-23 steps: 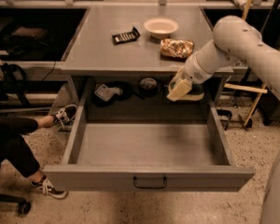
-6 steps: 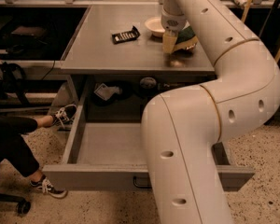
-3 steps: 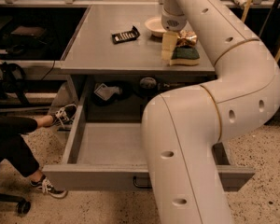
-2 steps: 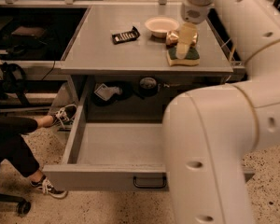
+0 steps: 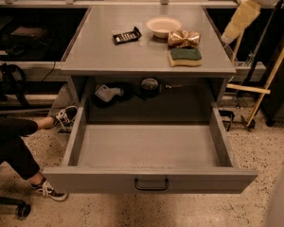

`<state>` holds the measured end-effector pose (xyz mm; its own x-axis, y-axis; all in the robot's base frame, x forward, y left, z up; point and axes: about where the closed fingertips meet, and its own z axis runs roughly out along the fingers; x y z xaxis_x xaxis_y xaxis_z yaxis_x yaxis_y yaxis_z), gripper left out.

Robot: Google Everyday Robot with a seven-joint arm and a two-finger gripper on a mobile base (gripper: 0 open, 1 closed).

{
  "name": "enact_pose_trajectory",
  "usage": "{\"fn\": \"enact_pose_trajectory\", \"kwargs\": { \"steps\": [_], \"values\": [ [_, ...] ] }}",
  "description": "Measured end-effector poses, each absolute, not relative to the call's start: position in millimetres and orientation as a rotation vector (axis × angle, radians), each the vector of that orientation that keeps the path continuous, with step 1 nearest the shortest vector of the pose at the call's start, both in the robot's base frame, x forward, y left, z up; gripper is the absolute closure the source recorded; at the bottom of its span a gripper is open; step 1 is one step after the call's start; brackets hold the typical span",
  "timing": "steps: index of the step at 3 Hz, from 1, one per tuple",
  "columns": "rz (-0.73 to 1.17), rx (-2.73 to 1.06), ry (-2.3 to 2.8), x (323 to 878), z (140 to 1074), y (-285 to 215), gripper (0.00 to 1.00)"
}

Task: Pick sponge from top drawer and place on counter

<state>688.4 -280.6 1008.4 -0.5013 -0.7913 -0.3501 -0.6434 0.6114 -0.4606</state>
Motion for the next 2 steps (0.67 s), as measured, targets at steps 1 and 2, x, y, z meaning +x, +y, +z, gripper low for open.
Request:
{"fn": "enact_pose_trajectory", "kwargs": {
  "steps": [1, 2],
  "values": [
    [-0.375, -1.045, 2.294, 665.5, 1026.8, -284.2, 0.0],
    [-0.374, -1.048, 2.295, 665.4, 1026.3, -283.8, 0.0]
  ]
}}
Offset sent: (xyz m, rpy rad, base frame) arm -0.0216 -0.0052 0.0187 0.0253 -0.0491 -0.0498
